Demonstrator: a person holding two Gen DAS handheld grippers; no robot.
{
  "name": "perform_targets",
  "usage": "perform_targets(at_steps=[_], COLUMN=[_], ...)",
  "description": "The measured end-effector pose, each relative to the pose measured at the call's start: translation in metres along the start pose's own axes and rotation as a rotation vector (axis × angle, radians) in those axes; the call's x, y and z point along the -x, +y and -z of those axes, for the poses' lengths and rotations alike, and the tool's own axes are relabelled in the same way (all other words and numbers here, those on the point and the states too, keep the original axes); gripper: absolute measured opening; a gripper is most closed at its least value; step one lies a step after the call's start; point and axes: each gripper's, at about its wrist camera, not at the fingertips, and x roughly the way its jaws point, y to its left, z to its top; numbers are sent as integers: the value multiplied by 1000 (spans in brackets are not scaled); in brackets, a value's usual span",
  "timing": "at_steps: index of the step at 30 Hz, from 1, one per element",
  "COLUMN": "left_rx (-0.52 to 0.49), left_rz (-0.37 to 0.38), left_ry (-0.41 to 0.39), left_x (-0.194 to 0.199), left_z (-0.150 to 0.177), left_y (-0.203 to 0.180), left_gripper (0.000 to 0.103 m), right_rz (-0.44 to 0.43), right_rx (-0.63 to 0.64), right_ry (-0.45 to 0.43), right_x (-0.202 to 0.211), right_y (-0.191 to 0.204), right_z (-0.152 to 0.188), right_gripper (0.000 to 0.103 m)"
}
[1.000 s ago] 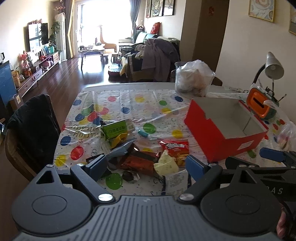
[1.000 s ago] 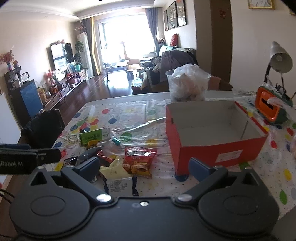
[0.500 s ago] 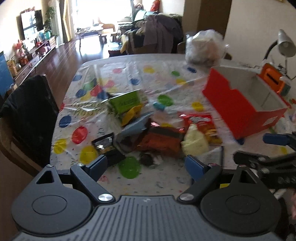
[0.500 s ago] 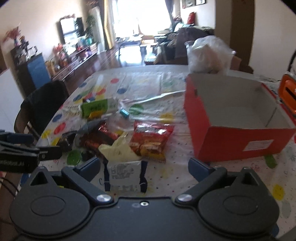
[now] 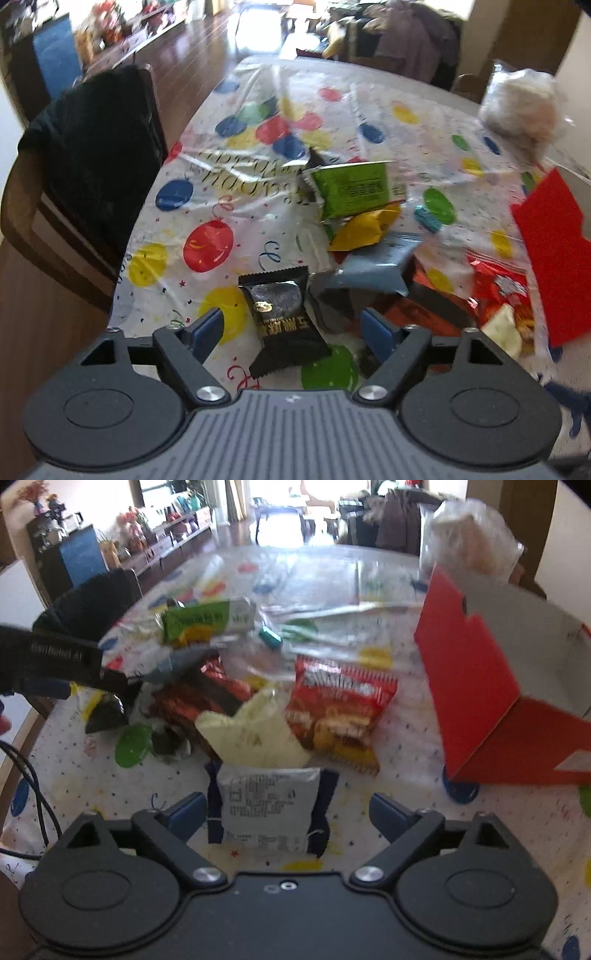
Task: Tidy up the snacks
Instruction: 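Grasp the black candy packet with the left tool while the right tool grasps the white packet, then carry both packets into the red box and open both tools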
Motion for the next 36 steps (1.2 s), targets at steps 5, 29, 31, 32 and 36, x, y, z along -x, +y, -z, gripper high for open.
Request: perform_targets(at_steps=[5,29,31,32,36], left_rx=[59,83,83,85,81], left_rz=[-32,-55,-49,-46,-33], left_ry=[58,96,94,93,82], left_x=[-23,-35,-32,-31,-22], left_z=[-9,0,3,4,10], left_y=[5,12,12,12,13], left_gripper=[70,31,31,31,31], right_rz=[14,-5,-17,-20,-30], right_rx=[-2,-31,-45,-49,-62], right_ry=[10,-11,-19,-21,-39], right_x=[-10,0,3,5,14], right_y=[2,3,0,-1,-4], right_z=[1,5,7,7,9], right_gripper=[95,55,54,51,37])
